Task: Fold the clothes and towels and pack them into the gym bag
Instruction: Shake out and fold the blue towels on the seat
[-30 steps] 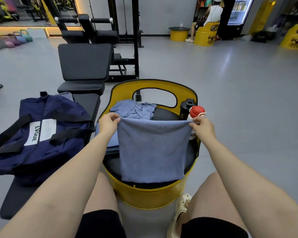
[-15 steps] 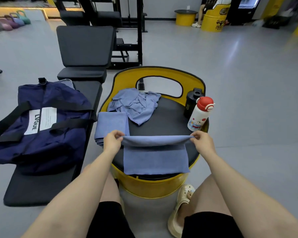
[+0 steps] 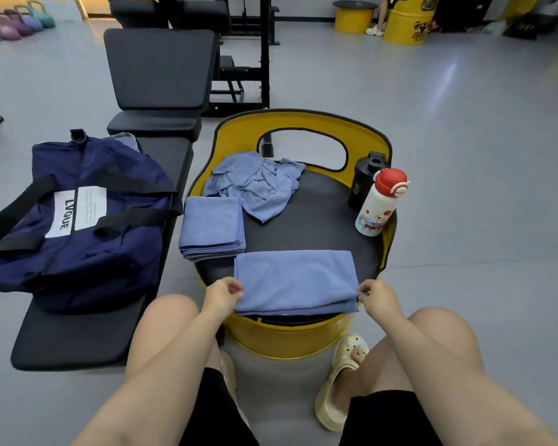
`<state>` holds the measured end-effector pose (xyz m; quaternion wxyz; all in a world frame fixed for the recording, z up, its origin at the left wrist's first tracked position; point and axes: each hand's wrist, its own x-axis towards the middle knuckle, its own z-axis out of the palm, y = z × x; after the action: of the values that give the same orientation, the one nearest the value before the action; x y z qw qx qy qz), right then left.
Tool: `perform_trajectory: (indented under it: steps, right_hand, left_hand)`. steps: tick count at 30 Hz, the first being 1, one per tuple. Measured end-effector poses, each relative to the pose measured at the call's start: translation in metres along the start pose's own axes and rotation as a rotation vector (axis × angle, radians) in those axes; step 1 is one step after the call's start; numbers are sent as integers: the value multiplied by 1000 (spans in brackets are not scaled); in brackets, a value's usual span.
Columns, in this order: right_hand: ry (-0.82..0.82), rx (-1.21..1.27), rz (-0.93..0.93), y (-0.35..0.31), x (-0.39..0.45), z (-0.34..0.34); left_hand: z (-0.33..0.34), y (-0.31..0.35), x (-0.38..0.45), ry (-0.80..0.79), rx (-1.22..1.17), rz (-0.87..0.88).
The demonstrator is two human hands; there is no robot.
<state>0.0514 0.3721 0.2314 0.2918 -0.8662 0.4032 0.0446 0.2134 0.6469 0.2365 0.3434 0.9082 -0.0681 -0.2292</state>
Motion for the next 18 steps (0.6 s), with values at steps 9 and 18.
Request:
perform_trajectory:
  steps: [9,18]
  right_hand:
    - [69,620,344,0,7,21]
    - [81,953,546,-3,15,29]
  left_hand:
    - [21,-1,2,-26,9,-253]
    - [28,-5,4,56,-425,-410]
